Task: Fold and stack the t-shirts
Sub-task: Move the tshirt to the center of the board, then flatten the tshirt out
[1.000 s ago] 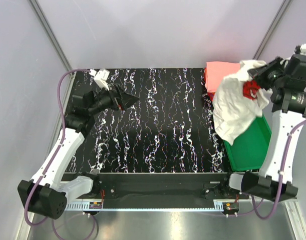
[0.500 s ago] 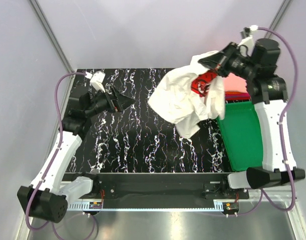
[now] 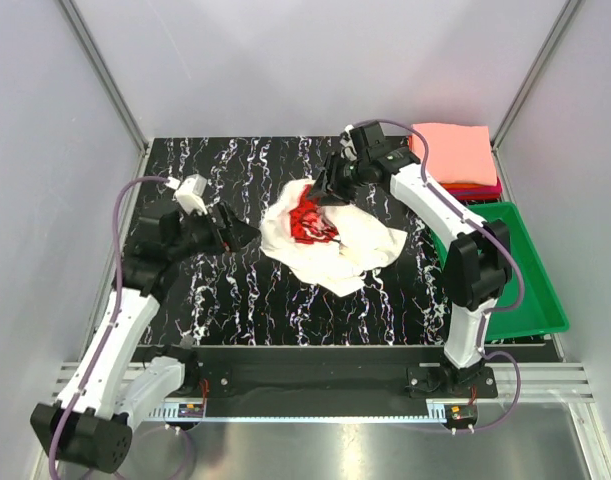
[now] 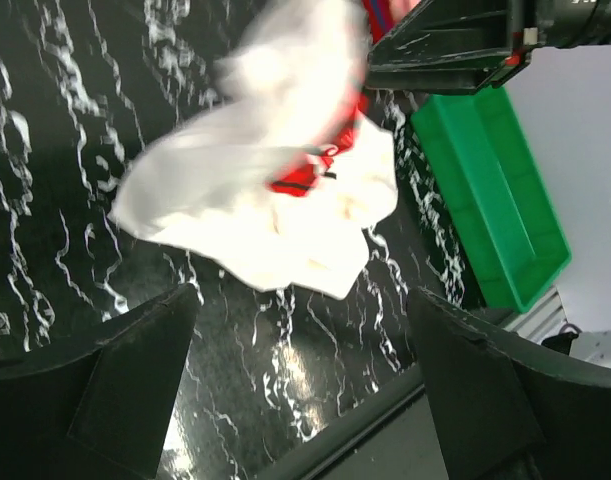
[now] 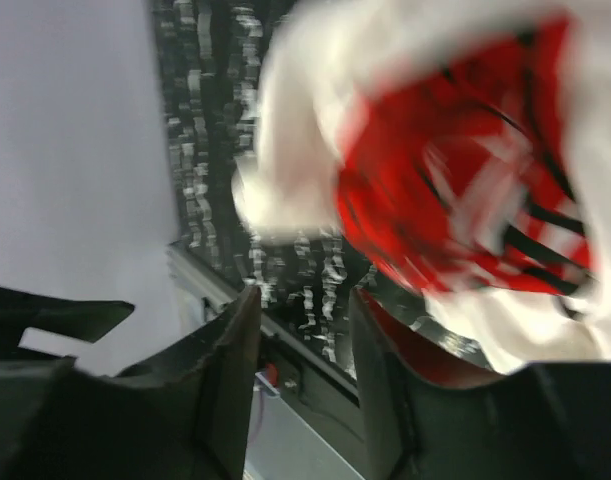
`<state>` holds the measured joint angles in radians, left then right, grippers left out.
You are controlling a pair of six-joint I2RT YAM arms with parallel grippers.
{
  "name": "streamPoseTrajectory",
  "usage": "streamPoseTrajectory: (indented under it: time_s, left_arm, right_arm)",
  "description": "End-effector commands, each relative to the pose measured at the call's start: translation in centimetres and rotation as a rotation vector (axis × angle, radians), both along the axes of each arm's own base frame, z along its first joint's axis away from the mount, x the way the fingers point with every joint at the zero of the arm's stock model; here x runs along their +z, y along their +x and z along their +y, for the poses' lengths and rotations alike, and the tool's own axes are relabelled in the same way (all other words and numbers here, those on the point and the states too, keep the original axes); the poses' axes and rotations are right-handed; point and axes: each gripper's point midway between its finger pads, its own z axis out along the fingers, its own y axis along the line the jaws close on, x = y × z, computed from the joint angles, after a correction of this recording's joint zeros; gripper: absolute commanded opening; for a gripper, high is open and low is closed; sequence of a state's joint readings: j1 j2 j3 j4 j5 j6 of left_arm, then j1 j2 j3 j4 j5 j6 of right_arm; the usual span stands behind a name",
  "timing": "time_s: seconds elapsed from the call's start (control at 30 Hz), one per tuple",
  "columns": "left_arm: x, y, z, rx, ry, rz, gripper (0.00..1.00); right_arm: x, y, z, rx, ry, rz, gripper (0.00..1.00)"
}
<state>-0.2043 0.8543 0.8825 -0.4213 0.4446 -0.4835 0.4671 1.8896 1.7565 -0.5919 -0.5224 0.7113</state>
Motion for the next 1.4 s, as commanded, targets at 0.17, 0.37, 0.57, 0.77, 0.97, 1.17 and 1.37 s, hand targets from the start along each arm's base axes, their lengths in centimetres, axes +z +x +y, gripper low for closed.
streamPoseTrajectory:
  time_s: [0.17, 0.37, 0.57, 0.77, 0.97, 1.17, 1.37]
  left_arm:
    - [-7.2, 1.7, -1.6, -0.018, -0.051, 0.275, 0.87]
    - [-11.5, 4.9, -0.6, 0.098, 0.004, 0.355, 0.85]
    - [-15.5, 7.0, 0.2, 0.189, 0.040, 0.387, 0.85]
    - [-17.0, 10.0, 0.0, 0.194, 0.078, 0.366, 0.84]
    - [-18.6, 13.2, -1.9, 0.147, 0.082, 0.376, 0.78]
    - [-18.8, 14.1, -2.4, 0.119, 0.095, 0.391, 0.27]
    - [-12.1, 12.4, -2.6, 0.091, 0.209, 0.306, 0.00]
  right_arm:
    - [3.0, 1.1, -9.3, -0.190, -0.202, -0.171, 0.53]
    - [-1.0, -2.5, -11.7, -0.241, -0.264, -0.090, 0.49]
    - [-6.9, -8.1, -12.3, -0.310, -0.242, 0.020, 0.48]
    - [-10.8, -12.8, -12.0, -0.320, -0.270, 0.063, 0.45]
    - [-14.9, -13.1, -11.8, -0.342, -0.336, 0.085, 0.45]
    - [-17.2, -12.7, -12.6, -0.344, -0.416, 0.089, 0.46]
    - [-16.5, -11.4, -13.5, -0.392, -0.456, 0.030, 0.47]
